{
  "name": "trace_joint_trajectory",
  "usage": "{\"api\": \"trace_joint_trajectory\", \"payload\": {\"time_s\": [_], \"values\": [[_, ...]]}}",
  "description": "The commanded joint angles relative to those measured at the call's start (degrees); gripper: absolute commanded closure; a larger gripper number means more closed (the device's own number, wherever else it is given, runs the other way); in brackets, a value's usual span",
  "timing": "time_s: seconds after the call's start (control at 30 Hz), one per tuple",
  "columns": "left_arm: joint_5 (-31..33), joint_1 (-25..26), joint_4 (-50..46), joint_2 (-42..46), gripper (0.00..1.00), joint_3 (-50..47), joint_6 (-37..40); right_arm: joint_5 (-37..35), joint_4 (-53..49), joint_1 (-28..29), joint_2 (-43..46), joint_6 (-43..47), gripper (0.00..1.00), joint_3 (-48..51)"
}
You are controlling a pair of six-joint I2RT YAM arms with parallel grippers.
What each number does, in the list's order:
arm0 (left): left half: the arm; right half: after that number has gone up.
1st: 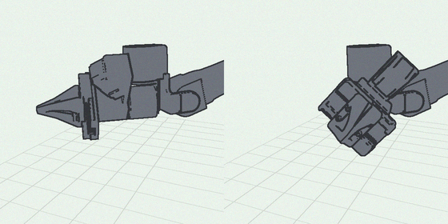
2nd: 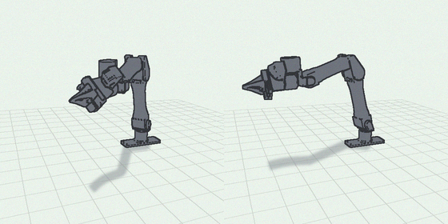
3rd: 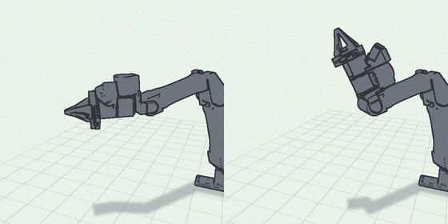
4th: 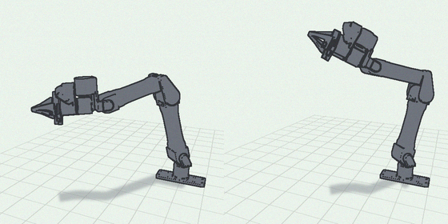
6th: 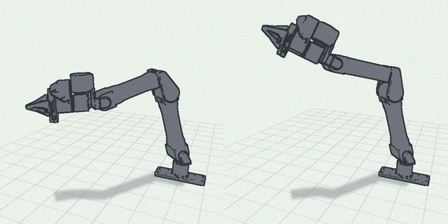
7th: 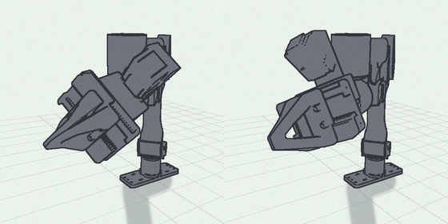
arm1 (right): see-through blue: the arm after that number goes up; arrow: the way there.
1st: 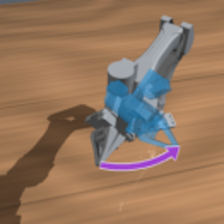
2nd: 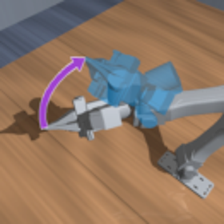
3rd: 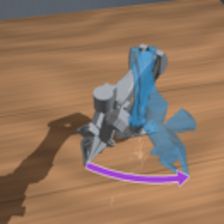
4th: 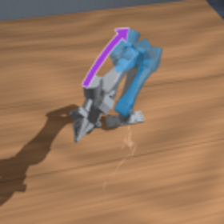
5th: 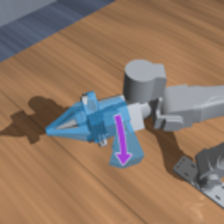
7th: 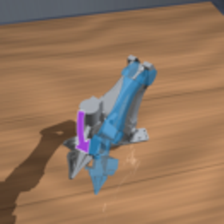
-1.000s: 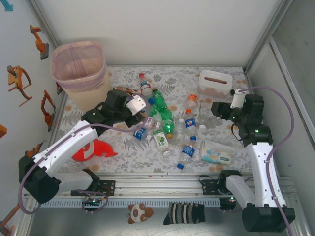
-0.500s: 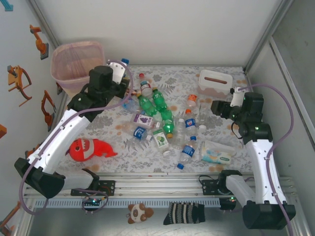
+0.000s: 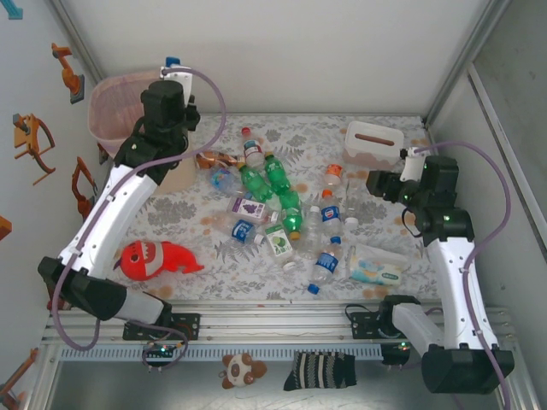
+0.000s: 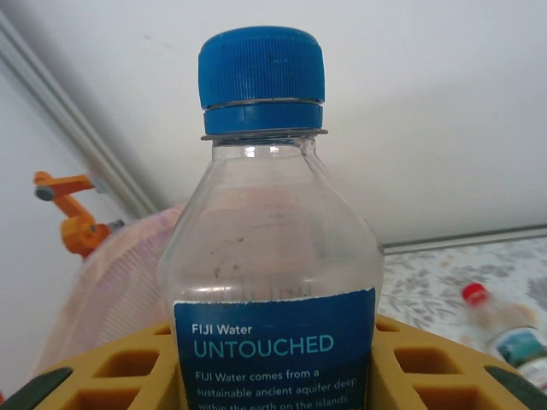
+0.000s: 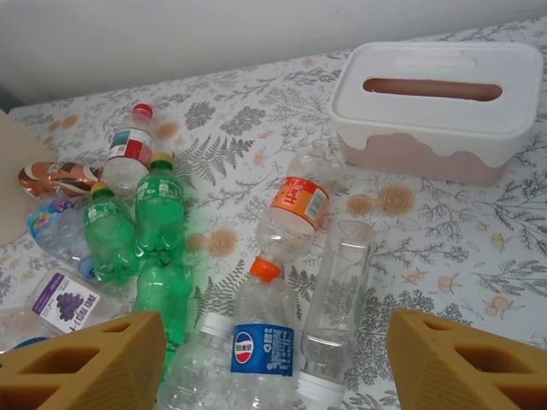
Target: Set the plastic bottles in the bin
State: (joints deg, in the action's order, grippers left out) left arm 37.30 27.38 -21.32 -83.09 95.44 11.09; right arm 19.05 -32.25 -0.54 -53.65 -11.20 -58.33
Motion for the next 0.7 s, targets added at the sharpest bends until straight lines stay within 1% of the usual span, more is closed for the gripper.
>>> {"api": "trace_joint_trajectory", "payload": {"time_s": [0.0,0.07,0.13,0.27,0.37,0.53,0.67], "values": [[5.8,-2.9,2.6,-3.0,0.77,4.7,1.1,1.5,1.4,0.4,-0.4,-1.5,0.32,-2.3],[9.6,-4.4,2.9,-6.0,0.78,7.5,1.9,1.5,1.6,0.4,-0.5,-1.6,0.32,-2.3],[12.7,-5.8,5.3,-8.7,0.77,8.9,3.8,1.5,1.7,0.4,-0.4,-1.7,0.32,-2.3],[17.0,-7.2,10.9,-13.3,0.78,9.6,7.5,1.5,1.9,0.4,-0.7,-2.0,0.32,-2.5],[19.3,-8.4,12.0,-17.3,0.80,11.1,8.3,1.8,2.1,0.4,-1.3,-2.2,0.32,-2.7],[20.1,-11.6,1.9,-24.6,0.81,19.0,1.1,2.5,2.4,0.4,-2.5,-2.3,0.32,-3.4],[19.8,-13.4,-3.9,-29.1,0.81,23.3,-3.0,2.7,2.5,0.4,-3.4,-2.0,0.32,-4.0]]}}
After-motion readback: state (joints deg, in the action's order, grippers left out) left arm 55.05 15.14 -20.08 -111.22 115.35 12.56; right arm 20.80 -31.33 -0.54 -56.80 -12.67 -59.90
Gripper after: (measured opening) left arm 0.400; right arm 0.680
